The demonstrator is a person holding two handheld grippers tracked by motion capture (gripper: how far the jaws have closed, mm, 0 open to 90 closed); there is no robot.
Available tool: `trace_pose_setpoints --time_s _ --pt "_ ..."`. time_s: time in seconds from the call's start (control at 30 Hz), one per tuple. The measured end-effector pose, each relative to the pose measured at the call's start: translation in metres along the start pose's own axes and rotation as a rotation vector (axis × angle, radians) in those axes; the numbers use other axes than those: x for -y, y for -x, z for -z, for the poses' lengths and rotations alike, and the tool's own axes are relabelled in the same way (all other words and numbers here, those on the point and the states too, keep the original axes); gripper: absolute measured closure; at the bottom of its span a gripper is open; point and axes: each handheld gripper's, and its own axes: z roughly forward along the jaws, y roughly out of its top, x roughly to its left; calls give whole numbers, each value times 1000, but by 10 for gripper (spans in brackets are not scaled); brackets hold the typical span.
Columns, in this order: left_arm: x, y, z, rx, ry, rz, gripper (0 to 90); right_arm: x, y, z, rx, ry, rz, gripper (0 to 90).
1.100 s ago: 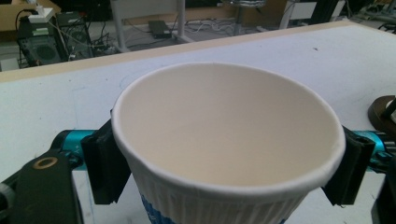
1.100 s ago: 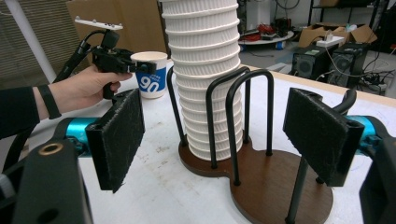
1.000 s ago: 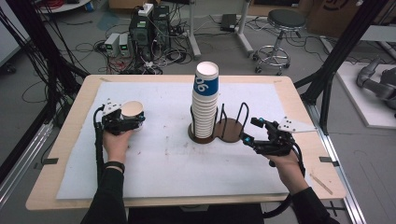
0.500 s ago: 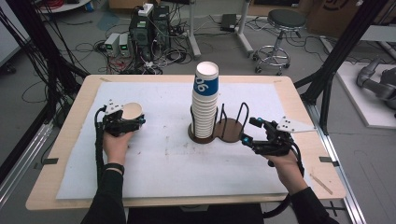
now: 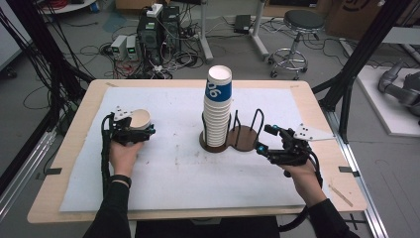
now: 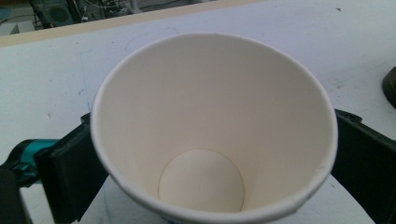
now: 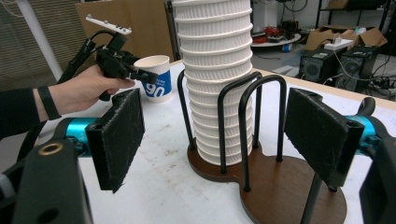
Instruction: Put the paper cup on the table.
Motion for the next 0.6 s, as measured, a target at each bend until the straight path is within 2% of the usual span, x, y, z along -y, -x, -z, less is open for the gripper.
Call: trace_pose_setpoints --time_s 0.07,0.13,0.4,0.5,0.6 --pt "-1 0 2 -22 -15 1 17 0 0 0 -2 -1 2 211" --pt "-1 0 4 -22 -20 10 17 0 0 0 -4 0 3 211" --pt "-6 4 21 -52 -44 -28 17 0 1 1 -6 5 -1 210" --pt "-5 4 29 -55 -31 -37 17 0 2 0 -10 -2 -2 210" --pt "-2 4 37 -51 -12 -25 17 0 2 0 -11 -5 -7 210"
